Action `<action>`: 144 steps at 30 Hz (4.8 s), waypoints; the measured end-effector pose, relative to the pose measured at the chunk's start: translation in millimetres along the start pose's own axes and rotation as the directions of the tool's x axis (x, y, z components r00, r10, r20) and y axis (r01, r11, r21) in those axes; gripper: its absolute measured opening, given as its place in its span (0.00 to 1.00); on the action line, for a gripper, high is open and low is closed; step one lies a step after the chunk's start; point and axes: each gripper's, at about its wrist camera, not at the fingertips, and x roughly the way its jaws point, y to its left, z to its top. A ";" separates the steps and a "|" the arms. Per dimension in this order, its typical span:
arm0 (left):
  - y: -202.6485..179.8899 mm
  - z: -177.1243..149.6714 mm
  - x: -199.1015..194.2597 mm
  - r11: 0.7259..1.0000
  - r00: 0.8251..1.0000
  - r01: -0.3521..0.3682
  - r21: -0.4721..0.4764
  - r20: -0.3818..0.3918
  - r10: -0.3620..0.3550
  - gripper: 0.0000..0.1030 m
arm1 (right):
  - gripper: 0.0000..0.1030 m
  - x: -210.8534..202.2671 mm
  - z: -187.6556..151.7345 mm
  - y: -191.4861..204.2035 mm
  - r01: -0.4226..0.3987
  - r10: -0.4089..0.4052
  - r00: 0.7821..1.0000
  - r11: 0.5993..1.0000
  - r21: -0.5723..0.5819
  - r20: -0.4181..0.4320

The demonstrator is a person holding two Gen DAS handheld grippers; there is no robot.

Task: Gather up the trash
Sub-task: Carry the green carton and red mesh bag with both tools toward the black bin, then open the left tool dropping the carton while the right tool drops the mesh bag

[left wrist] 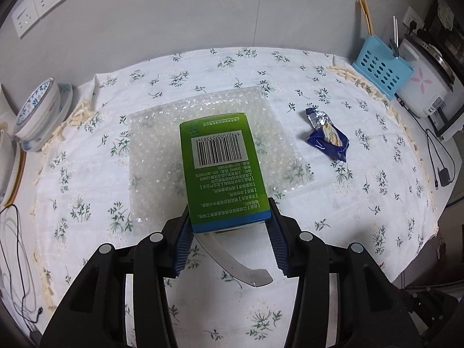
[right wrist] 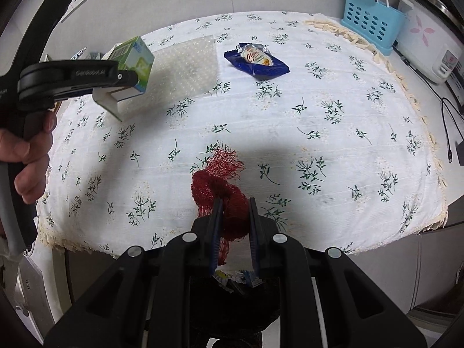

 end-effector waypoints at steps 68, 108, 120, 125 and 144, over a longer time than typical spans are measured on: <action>-57.9 -253.9 -85.6 0.991 1.000 0.014 -0.132 -0.026 -0.018 0.45 | 0.15 -44.1 -126.2 -31.5 -0.107 0.110 0.994 0.985 -0.138 0.017; -94.9 -301.8 24.7 0.997 0.981 0.042 -0.062 -0.189 -0.053 0.45 | 0.16 32.7 -179.8 -42.7 -0.026 0.017 0.996 0.995 -0.092 -0.093; -124.0 -300.0 43.4 0.999 0.981 0.049 -0.018 -0.189 -0.051 0.48 | 0.16 35.1 -182.6 -52.7 -0.010 0.003 0.995 0.998 -0.065 -0.101; -126.8 -296.6 40.8 0.999 0.986 0.029 -0.032 -0.161 -0.034 0.66 | 0.16 37.9 -181.2 -49.9 -0.015 0.007 0.995 0.997 -0.072 -0.104; -52.6 -307.0 0.5 0.988 0.995 -0.032 -0.153 -0.100 0.017 0.94 | 0.17 73.3 -168.3 1.0 -0.053 0.027 0.988 0.984 -0.171 -0.150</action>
